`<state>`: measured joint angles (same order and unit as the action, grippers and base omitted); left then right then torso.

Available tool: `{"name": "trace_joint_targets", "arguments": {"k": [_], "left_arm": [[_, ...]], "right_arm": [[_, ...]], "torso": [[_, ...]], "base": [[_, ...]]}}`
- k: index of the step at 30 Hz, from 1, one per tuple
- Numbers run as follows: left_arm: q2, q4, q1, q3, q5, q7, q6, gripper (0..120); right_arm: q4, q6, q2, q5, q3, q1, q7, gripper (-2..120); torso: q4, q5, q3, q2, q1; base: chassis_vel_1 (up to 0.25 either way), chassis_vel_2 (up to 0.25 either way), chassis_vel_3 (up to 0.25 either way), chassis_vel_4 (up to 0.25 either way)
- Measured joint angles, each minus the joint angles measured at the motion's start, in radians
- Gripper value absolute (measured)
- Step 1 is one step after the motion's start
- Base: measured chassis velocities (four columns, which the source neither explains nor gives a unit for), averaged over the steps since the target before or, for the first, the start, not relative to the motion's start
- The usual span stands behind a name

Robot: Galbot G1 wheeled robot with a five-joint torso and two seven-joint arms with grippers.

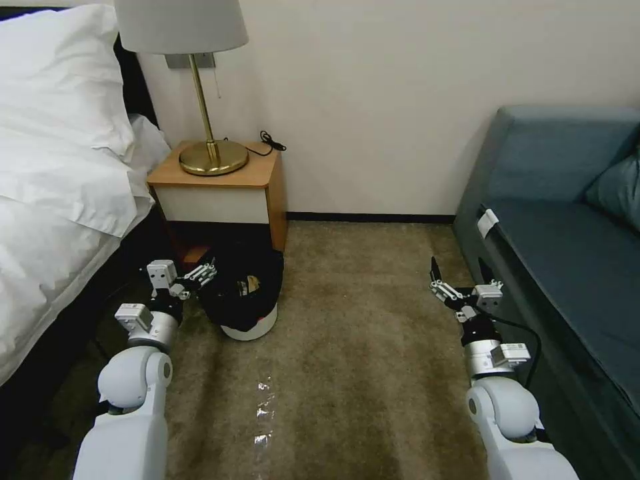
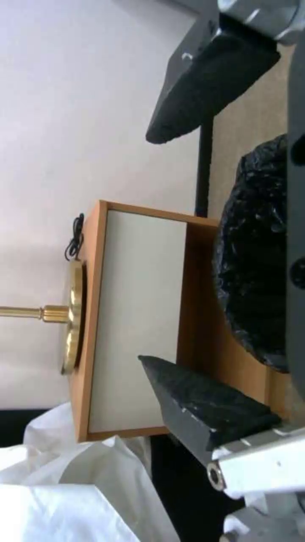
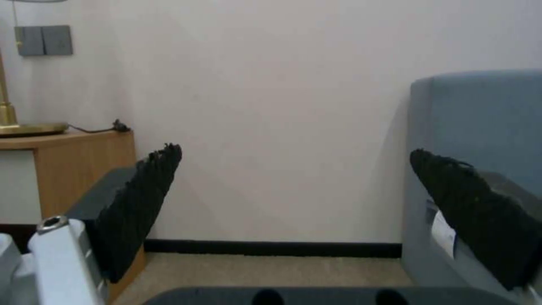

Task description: Pick up the trash bin, then pick up the garbage on the floor and place it into the trash bin.

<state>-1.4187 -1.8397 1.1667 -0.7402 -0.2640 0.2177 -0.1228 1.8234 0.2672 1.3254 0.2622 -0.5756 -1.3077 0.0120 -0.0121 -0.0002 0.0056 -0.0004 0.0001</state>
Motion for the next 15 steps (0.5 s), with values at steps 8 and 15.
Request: {"name": "trace_joint_targets", "arguments": {"k": [8, 15], "left_arm": [[0.002, 0.003, -0.003, 0.019, -0.01, -0.028, -0.008, 100], [0.015, 0.0, 0.001, 0.095, -0.023, -0.119, -0.033, 100]], "right_arm": [[-0.013, -0.001, 0.005, 0.001, -0.003, 0.01, -0.024, 100], [-0.022, 0.003, 0.019, 0.0, -0.01, 0.02, -0.05, 100]], "torso": [[0.0, 0.0001, 0.0, 0.0, 0.0], [0.0, 0.0, 0.0, 0.0, 0.0]], "base": [[0.0, 0.0, 0.0, 0.0], [0.0, 0.0, 0.0, 0.0]]}}
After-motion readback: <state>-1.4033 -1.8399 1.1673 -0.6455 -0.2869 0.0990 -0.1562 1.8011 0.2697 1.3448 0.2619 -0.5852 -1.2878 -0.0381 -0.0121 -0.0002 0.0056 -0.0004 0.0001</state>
